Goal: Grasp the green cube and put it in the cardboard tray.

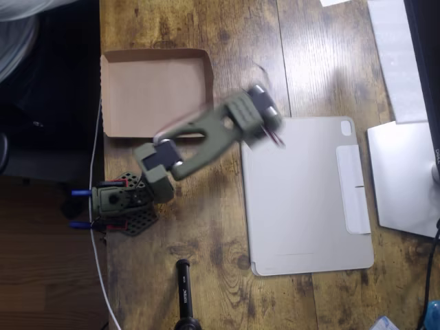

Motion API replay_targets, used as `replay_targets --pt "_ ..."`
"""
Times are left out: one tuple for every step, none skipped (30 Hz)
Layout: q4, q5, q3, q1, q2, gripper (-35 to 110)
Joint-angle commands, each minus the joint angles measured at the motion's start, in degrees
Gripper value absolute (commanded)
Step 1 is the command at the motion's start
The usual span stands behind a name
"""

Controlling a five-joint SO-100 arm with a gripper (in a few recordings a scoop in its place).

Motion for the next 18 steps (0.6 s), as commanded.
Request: replay_targets --pt "3.78 3.16 1.32 -17.4 6.42 16" --pt "4.31 4.04 1.23 -21.62 6.59 16" --pt "4.39 4.83 1.23 -25.14 6.77 16" --pt "4.48 5.19 1.41 -28.13 6.77 16" --pt "4.48 4.92 1.58 -30.32 6.5 16" --pt "4.48 4.48 1.93 -31.64 5.98 16" --pt "4.39 4.13 2.29 -32.34 5.45 16" --pt "4.31 3.96 2.72 -32.43 5.1 16" --pt "4.13 3.78 3.16 -32.43 4.83 17" --pt "3.96 3.69 3.6 -32.26 4.83 19" --pt "3.96 3.52 4.04 -32.08 4.83 20" --pt "3.87 3.34 4.48 -31.9 5.01 20" --pt "3.78 3.34 5.01 -31.73 5.19 20" --pt "3.43 3.34 5.54 -31.46 5.36 20" --pt "3.08 3.52 6.06 -31.38 5.36 20" --pt "2.81 3.69 6.68 -31.38 5.45 19" --pt "2.46 4.04 7.12 -31.38 5.45 19" --pt "2.29 4.13 7.56 -31.46 5.45 19"
